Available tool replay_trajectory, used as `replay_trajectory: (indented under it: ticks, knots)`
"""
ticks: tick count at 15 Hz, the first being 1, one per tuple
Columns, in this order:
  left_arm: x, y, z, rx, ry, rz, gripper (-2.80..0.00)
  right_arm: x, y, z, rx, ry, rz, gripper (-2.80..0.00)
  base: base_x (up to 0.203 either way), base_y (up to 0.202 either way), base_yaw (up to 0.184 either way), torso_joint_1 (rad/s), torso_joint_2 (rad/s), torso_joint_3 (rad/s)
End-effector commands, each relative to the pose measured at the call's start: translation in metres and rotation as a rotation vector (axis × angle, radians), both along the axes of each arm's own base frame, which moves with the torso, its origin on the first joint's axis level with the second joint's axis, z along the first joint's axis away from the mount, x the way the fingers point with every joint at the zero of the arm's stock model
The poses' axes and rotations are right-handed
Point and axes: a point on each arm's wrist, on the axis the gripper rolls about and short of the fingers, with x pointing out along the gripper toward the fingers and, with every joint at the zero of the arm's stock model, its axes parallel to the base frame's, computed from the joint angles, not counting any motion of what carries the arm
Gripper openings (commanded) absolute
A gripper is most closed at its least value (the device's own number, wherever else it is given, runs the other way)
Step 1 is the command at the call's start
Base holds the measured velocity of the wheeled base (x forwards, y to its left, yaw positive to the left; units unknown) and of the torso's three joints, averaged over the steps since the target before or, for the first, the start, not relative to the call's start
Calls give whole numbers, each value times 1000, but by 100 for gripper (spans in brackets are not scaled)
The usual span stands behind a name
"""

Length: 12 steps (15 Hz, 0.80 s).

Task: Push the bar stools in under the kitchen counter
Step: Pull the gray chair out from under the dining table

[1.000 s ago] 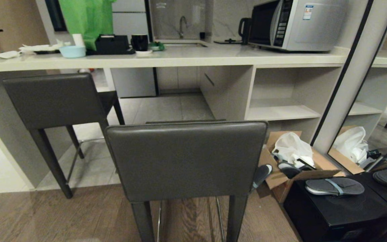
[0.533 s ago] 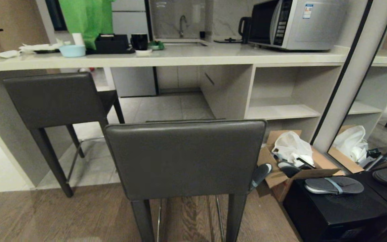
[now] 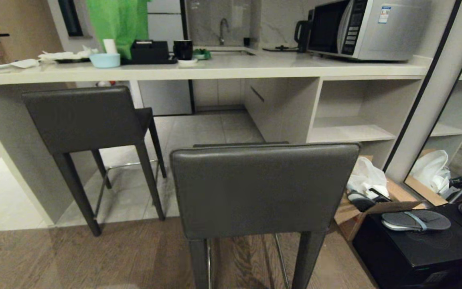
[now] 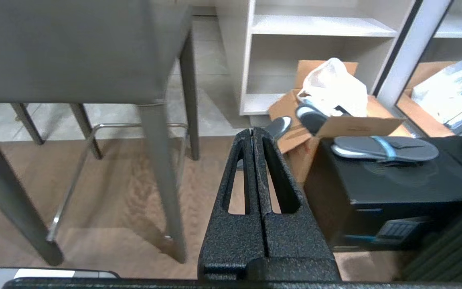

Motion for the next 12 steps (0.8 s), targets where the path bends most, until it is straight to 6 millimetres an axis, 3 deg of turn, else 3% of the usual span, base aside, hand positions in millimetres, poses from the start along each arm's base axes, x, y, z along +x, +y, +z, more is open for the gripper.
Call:
replay_trajectory:
  ticks: [1,12]
  knots:
    - [0,0,0,-1,0,0,-280,0,0,0,1,1,-1,-280,0,196,-3,7,-1,-1]
    - [0,0,0,-1,1,0,-280,0,0,0,1,2,-3,-280,0,195,-3,2,2,2]
